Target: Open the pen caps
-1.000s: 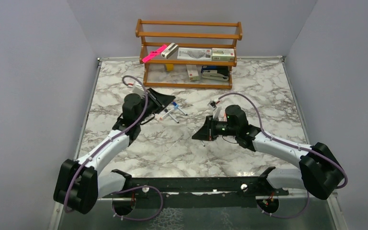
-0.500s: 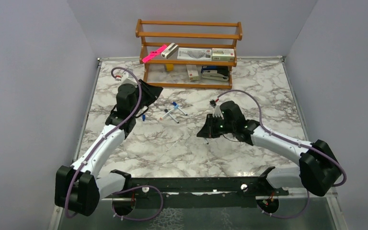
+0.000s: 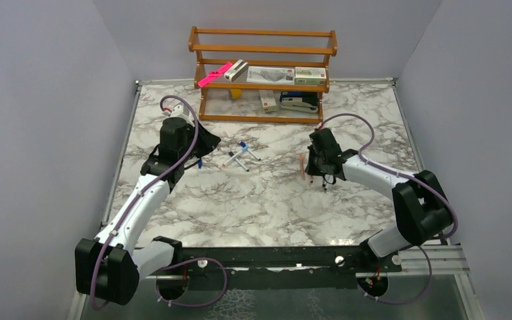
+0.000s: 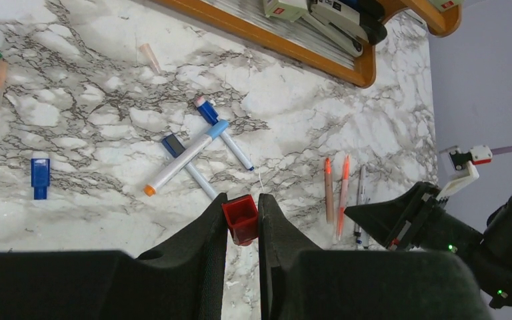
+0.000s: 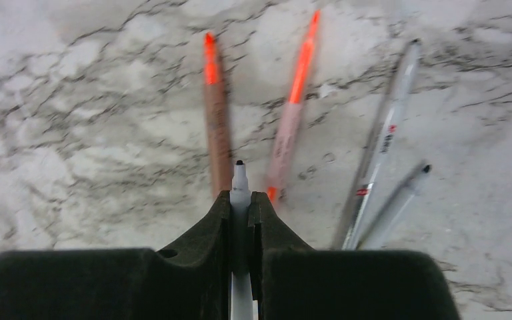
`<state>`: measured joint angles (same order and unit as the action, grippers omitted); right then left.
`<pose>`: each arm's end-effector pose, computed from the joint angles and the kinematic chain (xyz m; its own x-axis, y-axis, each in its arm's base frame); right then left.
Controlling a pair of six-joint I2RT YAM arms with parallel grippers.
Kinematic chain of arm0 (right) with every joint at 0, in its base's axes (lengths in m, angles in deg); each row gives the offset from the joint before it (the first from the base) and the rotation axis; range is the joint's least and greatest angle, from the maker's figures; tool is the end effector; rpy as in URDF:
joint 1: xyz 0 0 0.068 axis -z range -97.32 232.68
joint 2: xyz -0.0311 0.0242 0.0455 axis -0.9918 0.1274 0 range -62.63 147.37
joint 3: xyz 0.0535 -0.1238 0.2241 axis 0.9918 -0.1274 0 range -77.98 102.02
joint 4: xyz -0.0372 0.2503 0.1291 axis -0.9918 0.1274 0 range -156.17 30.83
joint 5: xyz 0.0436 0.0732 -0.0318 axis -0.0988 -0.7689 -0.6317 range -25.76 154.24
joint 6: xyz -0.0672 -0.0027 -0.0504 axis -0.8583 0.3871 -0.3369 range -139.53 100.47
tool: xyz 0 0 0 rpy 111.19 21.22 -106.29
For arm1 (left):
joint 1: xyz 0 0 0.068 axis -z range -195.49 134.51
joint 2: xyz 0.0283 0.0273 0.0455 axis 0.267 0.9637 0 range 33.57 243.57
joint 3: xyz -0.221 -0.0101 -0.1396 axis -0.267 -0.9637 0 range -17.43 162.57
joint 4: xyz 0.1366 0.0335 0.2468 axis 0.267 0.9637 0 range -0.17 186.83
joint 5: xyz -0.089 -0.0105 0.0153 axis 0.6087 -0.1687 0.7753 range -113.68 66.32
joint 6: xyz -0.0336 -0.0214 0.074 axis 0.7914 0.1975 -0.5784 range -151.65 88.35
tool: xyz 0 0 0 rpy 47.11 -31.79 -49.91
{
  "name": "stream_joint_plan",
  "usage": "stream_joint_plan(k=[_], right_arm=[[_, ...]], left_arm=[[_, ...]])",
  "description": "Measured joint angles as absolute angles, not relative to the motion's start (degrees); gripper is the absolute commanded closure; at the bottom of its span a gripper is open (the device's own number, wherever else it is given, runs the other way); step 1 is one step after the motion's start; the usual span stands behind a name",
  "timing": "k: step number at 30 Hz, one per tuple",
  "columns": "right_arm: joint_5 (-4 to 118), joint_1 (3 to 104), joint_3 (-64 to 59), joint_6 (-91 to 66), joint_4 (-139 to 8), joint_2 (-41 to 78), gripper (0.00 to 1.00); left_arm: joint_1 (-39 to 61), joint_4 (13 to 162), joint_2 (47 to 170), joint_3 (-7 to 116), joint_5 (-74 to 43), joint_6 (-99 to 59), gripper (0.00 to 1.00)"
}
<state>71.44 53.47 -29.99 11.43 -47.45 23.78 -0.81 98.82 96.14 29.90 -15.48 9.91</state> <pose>0.2944 0.1540 0.1216 -0.8473 0.1110 -0.5194 0.0130 0.9819 0.1888 0.3000 -0.0895 0.2644 -0.5470 -0.5355 -0.6435 0.0184 0.7608 -0.6488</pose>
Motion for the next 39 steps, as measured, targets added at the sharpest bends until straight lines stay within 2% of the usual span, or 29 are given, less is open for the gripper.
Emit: stream_joint_plan(k=[8, 15, 24, 33, 39], right_arm=[[77.3, 57.6, -27.65, 8.83, -46.88, 28.39, 0.92], [78.24, 57.79, -27.39, 8.19, -46.91, 31.12, 0.77], [78.26, 57.9, -27.39, 7.89, -46.8, 30.84, 0.72], [77.52, 57.9, -27.44, 7.52, -45.35, 23.04, 0.63], [73.54, 57.9, -27.44, 6.88, -44.79, 18.47, 0.62]], left_arm=[[-1.16, 99.68, 95.59, 28.46, -14.51, 8.8, 1.0], [-1.29, 99.83, 95.61, 27.43, -14.03, 8.45, 1.0], [-1.62, 99.89, 95.85, 26.8, -14.05, 8.03, 0.99], [-2.43, 101.95, 100.2, 26.8, -17.31, 5.74, 0.98], [-2.8, 102.32, 104.95, 26.82, -22.78, 3.51, 0.95]])
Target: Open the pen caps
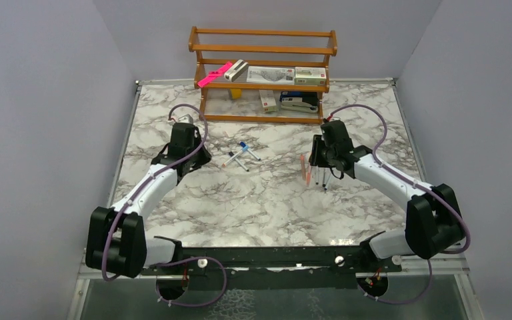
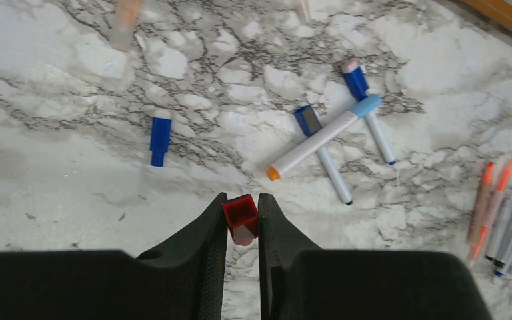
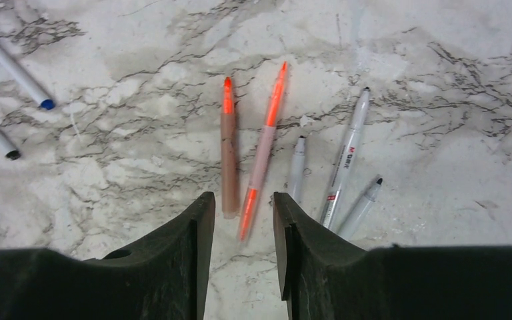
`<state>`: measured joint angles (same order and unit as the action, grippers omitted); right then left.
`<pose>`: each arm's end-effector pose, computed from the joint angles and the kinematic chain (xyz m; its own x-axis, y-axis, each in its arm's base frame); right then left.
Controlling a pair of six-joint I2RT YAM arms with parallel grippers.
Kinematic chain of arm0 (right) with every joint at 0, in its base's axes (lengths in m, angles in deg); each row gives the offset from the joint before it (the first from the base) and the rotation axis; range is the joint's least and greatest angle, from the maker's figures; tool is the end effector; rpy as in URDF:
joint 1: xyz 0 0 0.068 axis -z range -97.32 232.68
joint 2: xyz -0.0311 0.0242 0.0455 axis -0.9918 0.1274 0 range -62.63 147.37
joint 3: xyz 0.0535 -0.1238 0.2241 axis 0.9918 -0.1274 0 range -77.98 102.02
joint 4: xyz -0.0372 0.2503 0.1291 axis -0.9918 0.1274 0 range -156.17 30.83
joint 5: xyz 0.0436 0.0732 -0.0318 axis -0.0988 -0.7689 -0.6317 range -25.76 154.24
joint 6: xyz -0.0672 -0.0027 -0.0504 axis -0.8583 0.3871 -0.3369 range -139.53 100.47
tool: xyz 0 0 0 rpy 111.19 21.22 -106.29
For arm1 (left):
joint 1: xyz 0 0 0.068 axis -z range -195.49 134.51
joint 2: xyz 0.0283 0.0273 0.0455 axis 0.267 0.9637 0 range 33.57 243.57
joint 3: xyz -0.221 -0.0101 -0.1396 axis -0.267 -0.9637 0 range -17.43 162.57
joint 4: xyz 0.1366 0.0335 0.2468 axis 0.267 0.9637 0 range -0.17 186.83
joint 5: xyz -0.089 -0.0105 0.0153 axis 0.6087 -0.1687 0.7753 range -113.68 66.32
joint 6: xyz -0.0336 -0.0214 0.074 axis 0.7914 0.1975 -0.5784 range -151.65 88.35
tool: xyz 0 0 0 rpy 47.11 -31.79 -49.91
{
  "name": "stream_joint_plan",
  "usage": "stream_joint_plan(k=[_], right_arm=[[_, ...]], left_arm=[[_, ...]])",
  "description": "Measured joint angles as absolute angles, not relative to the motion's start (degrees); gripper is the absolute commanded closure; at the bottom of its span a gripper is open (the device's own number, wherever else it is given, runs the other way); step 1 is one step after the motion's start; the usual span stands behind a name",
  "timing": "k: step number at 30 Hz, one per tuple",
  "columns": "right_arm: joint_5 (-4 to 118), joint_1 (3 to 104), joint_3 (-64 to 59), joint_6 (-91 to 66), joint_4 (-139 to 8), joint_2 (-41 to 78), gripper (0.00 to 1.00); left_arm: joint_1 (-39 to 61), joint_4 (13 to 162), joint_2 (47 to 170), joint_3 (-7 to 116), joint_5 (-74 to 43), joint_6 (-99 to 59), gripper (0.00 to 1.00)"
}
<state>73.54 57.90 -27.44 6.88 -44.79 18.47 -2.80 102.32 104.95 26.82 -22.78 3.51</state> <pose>0.3078 0.1290 0.1622 -0.7840 0.1216 -0.6087 0.0286 0.9867 0.1602 0.3118 -0.0714 0.1893 -0.6419 -0.4457 -0.6239 -0.1691 0.8760 -0.4518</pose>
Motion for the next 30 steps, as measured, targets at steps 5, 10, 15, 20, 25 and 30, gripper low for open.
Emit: stream_joint_plan(k=[5, 10, 15, 20, 25, 30], right_arm=[[68.14, 57.9, -27.44, 6.58, -45.11, 17.16, 0.59], [63.23, 57.86, -27.39, 5.61, -45.44, 17.53, 0.59], [59.79, 57.12, -27.35, 5.61, -46.25, 18.1, 0.59], [57.89, 55.91, -27.37, 5.64, -46.78, 18.47, 0.59], [56.84, 55.24, -27.37, 5.61, -46.93, 18.49, 0.59], [56.14, 54.73, -27.35, 5.61, -47.17, 19.28, 0.59]], left_arm=[[-3.24, 103.65, 110.52, 28.81, -28.2, 1.3, 0.92], [-4.18, 104.55, 116.66, 32.79, -31.69, -0.34, 0.9], [-5.29, 104.59, 120.24, 34.45, -33.7, -1.11, 0.85], [-5.55, 104.53, 124.16, 36.59, -34.97, -1.98, 0.82], [-5.64, 104.68, 125.99, 37.57, -35.39, -2.61, 0.73], [-5.64, 104.75, 126.17, 37.64, -35.41, -2.7, 0.67]])
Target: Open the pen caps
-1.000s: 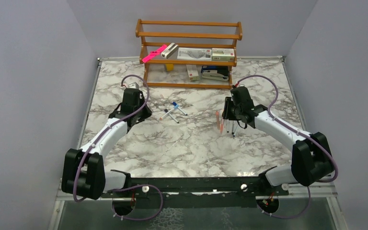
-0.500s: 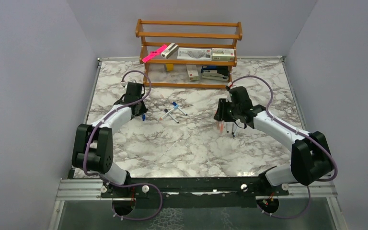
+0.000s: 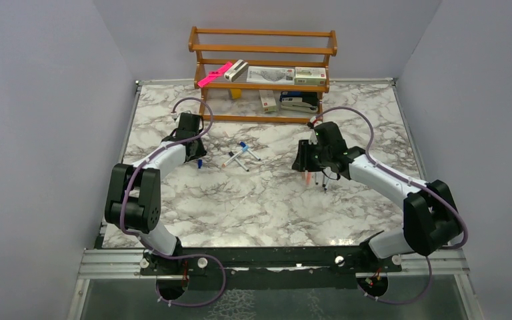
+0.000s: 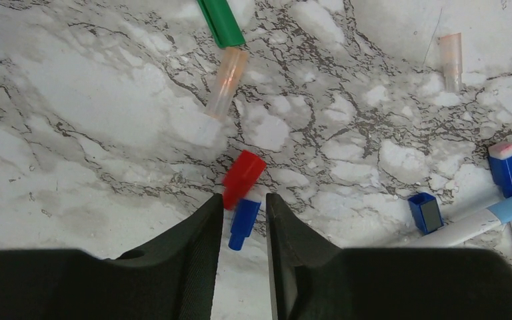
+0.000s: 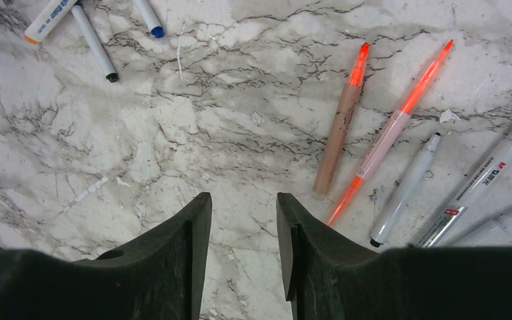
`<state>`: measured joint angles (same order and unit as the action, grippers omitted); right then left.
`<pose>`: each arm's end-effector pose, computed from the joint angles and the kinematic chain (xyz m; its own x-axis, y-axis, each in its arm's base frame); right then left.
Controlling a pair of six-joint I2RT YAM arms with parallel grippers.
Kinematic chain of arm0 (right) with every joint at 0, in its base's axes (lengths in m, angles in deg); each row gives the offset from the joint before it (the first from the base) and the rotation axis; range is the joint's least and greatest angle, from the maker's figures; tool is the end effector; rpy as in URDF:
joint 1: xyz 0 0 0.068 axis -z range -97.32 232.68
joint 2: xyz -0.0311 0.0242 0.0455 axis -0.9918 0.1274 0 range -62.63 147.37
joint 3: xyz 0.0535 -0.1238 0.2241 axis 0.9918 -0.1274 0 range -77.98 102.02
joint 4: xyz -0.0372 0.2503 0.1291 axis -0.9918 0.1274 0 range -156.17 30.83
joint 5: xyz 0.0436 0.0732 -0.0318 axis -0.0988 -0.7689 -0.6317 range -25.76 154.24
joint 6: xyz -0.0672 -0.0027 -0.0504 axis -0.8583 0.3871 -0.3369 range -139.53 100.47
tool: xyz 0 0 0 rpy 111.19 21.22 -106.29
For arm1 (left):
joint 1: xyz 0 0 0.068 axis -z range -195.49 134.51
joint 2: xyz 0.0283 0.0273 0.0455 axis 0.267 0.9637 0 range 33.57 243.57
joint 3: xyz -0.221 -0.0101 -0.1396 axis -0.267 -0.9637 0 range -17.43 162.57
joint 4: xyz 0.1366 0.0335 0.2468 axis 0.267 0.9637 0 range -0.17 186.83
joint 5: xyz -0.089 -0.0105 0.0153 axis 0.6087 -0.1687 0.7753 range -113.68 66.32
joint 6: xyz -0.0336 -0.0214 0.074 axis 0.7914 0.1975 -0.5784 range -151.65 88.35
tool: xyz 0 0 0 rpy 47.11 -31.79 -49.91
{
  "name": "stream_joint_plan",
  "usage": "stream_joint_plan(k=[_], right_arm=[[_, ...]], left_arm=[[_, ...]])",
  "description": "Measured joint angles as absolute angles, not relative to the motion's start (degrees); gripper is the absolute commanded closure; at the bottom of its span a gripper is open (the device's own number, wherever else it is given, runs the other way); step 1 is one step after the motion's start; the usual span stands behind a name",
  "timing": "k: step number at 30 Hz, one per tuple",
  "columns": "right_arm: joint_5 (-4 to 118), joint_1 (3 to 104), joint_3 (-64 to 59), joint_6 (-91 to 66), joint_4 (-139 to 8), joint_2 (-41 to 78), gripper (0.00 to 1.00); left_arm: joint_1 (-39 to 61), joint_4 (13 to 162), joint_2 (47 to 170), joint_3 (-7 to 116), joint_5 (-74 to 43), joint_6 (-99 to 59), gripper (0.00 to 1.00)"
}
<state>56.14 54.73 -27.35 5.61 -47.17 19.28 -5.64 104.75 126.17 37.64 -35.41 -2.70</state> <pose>0.2950 0.1683 0.1619 -0.8460 0.0273 -0.5324 -0.2033 0.9067 0.3695 0.3674 -0.0486 0.1335 -0.7056 -0.3586 -0.6112 -0.3384 0.9283 -0.1539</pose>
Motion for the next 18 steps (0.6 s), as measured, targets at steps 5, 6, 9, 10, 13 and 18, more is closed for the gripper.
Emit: stream_joint_plan(k=[5, 6, 9, 10, 13, 18], right_arm=[[55.73, 54.43, -27.35, 5.61, -47.34, 20.02, 0.59], [55.66, 54.25, -27.35, 5.61, -47.37, 20.11, 0.59], [55.49, 54.04, -27.24, 5.59, -47.32, 20.37, 0.59], [55.47, 53.86, -27.0, 5.55, -47.32, 20.61, 0.59], [55.4, 52.7, -25.56, 5.13, -47.34, 21.94, 0.59], [55.38, 48.85, -20.68, 3.8, -47.37, 26.67, 0.59]], left_arm=[[-5.64, 104.88, 126.17, 37.64, -35.41, -2.72, 0.66], [-5.64, 104.88, 126.17, 37.64, -35.41, -2.72, 0.66], [-5.64, 104.92, 126.12, 37.64, -35.37, -2.7, 0.66], [-5.64, 104.96, 126.02, 37.64, -35.32, -2.7, 0.66], [-5.64, 105.27, 125.08, 37.64, -35.04, -2.68, 0.66], [-5.64, 105.99, 120.7, 37.64, -31.23, -2.13, 0.55]])
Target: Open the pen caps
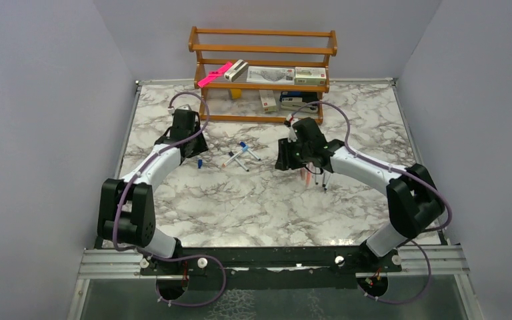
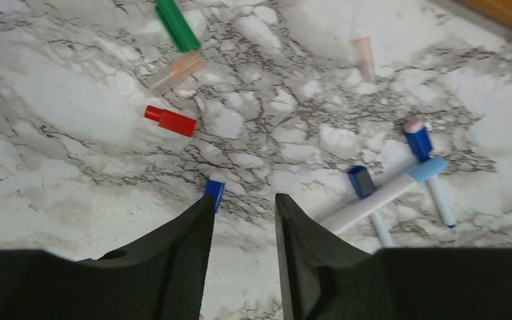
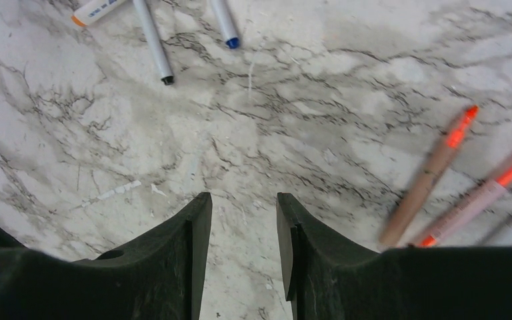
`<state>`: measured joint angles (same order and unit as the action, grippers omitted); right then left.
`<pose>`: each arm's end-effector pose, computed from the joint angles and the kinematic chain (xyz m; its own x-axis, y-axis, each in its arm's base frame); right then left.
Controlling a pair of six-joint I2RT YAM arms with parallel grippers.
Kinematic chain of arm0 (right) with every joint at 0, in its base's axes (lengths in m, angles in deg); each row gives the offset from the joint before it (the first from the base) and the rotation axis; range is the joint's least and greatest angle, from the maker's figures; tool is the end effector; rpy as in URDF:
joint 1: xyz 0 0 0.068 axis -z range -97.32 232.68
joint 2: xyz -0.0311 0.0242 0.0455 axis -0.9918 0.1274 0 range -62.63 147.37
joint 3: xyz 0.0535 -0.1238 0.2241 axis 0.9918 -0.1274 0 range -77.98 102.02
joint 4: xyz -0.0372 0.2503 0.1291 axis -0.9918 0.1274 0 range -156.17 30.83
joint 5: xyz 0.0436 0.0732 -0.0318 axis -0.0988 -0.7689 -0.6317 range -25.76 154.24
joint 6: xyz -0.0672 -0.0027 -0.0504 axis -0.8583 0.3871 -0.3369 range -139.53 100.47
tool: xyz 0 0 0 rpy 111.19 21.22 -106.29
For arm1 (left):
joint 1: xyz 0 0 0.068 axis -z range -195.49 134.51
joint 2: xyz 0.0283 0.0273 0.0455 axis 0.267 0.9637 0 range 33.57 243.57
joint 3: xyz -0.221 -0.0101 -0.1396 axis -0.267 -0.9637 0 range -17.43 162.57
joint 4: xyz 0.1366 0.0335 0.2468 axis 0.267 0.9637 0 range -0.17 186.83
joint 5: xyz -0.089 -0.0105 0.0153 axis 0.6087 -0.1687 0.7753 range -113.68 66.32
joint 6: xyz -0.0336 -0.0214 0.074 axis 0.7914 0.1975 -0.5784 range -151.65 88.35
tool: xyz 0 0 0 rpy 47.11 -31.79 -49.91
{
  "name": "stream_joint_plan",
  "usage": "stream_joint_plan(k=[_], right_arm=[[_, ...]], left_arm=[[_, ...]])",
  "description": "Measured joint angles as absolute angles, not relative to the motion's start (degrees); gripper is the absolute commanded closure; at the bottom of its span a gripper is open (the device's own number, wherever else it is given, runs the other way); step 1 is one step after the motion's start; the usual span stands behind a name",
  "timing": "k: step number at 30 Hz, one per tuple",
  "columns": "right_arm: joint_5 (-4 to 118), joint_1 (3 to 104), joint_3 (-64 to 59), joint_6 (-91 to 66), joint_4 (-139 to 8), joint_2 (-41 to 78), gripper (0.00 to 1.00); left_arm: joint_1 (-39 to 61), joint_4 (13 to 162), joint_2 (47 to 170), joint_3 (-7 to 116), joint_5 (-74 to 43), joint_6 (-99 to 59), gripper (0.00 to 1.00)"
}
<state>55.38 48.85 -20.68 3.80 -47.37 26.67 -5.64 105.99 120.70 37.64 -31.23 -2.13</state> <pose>0.3008 0.2152 0.1604 -0.8410 -0.0925 -0.5330 -0.3243 0.8748 0.3598 0.3613 -0.0529 0.1640 -0.6804 -0.3777 -0.6280 -0.2896 0.9258 -0.2430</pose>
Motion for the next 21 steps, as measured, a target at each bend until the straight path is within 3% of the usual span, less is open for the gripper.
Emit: stream_joint_plan(k=[6, 7, 10, 21], right_arm=[[55.53, 45.07, -13.95, 1.26, -47.61, 33.49, 0.6], [55.55, 44.44, -12.97, 0.91, -47.69, 34.38, 0.62], [55.77, 42.69, -9.47, -0.37, -47.87, 37.29, 0.63], [58.55, 37.34, 2.66, -3.13, -49.33, 49.2, 0.59]], left_arm=[[-5.62, 106.63, 115.02, 37.92, -24.72, -1.52, 0.26], [-5.62, 106.87, 114.1, 37.92, -23.74, -1.48, 0.13], [-5.62, 107.46, 111.52, 37.9, -21.42, -1.13, 0.02], [-5.62, 108.57, 106.8, 36.66, -16.52, -0.17, 0.01]])
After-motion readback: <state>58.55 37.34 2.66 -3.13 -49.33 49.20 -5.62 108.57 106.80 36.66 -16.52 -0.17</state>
